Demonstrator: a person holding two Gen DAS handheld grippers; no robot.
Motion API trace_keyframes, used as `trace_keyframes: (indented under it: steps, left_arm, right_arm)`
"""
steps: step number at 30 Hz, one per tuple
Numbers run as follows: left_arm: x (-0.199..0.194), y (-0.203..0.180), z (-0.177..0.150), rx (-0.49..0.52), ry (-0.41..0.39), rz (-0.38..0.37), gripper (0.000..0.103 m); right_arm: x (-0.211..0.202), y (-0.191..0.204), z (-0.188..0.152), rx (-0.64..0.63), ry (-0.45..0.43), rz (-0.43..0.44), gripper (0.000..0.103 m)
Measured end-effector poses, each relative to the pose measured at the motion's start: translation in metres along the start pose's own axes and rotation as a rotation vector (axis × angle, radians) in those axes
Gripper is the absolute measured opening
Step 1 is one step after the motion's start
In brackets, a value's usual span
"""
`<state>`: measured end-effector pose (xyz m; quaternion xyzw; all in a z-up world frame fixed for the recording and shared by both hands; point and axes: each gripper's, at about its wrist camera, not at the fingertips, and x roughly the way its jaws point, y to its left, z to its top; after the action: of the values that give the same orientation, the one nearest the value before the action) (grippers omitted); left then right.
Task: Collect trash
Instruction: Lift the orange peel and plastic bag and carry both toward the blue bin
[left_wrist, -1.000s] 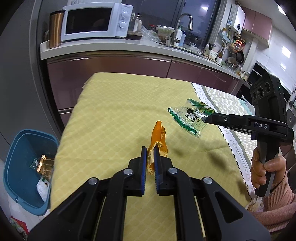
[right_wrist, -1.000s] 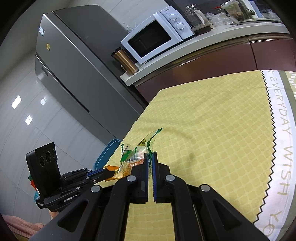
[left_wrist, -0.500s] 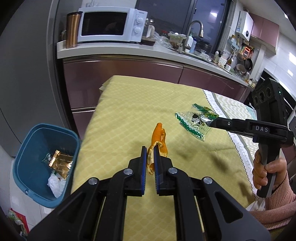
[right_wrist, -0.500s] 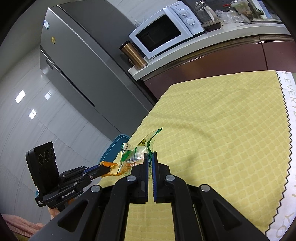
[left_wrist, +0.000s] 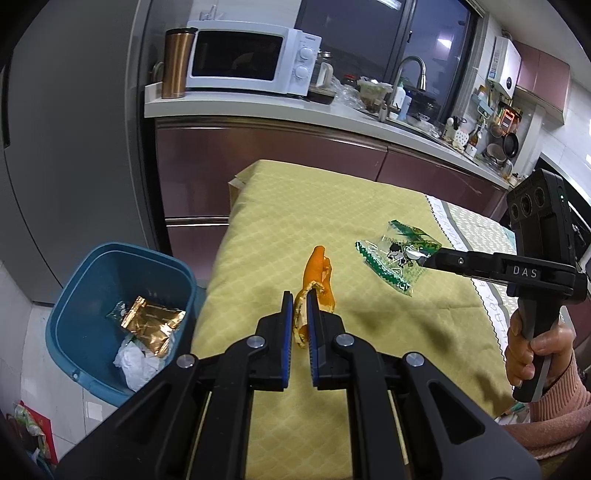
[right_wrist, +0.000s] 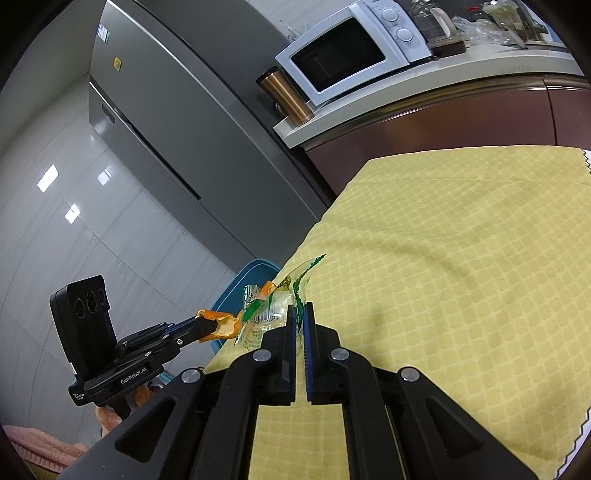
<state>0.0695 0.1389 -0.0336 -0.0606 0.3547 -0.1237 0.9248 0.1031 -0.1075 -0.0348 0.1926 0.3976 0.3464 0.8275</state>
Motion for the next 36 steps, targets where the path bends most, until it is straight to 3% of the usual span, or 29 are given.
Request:
trace_keyframes:
  steps: [36]
  left_arm:
    - [-0.034,0.056,-0.006,-0.089,-0.053,0.124,0.008]
  right_arm:
    - [0.058,0.049,0.005,-0.094,0.095,0.065,0.003]
